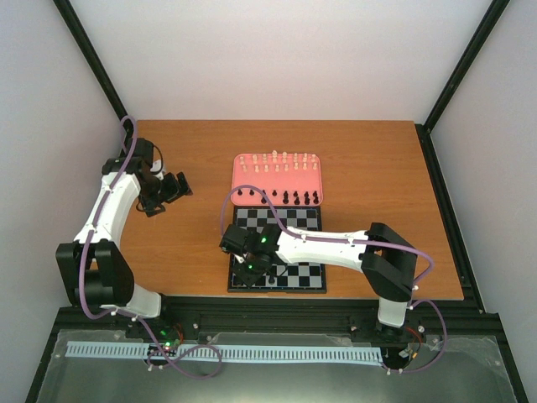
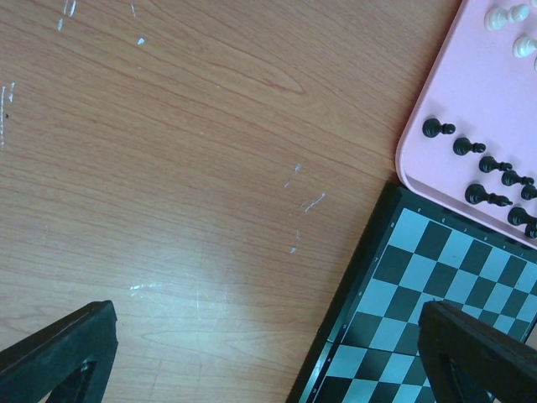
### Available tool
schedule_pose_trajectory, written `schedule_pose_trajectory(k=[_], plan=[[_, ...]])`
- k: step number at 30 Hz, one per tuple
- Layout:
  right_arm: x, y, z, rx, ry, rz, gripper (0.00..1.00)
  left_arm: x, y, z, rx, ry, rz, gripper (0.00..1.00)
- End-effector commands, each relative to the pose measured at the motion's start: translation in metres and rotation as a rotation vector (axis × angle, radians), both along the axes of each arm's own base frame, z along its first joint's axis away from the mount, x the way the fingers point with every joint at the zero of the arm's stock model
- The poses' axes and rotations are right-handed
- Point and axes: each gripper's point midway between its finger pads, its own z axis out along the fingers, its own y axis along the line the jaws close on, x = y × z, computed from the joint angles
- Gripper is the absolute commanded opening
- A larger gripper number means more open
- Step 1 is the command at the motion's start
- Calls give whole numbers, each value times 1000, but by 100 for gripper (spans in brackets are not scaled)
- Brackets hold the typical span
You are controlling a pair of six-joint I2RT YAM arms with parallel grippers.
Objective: Set up the chess pieces on the board
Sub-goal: Place the chess piece on the chessboard.
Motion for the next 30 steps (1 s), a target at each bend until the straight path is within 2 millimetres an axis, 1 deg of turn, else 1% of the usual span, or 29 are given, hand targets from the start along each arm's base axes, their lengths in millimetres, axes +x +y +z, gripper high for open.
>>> schedule_pose_trajectory(k=[1,10,22,23,28,30], plan=[[-8,3,-12,-10,27,10,3,1,0,9,-9,-38,14,100],[-10,-2,-20,-32,39,7,3,0,1,5,-8,-30,16,100],[-7,-6,-24,-66,23,8,3,2,1,4,-6,-25,16,100],[-7,-6,-24,-68,25,11,5,2,1,4,-5,-26,16,100],[-8,-6,-23,-67,24,20,22,2,2,5,-2,-29,17,100],[-7,-7,-21,-70,17,20,33,2,2,5,-2,-29,17,100]])
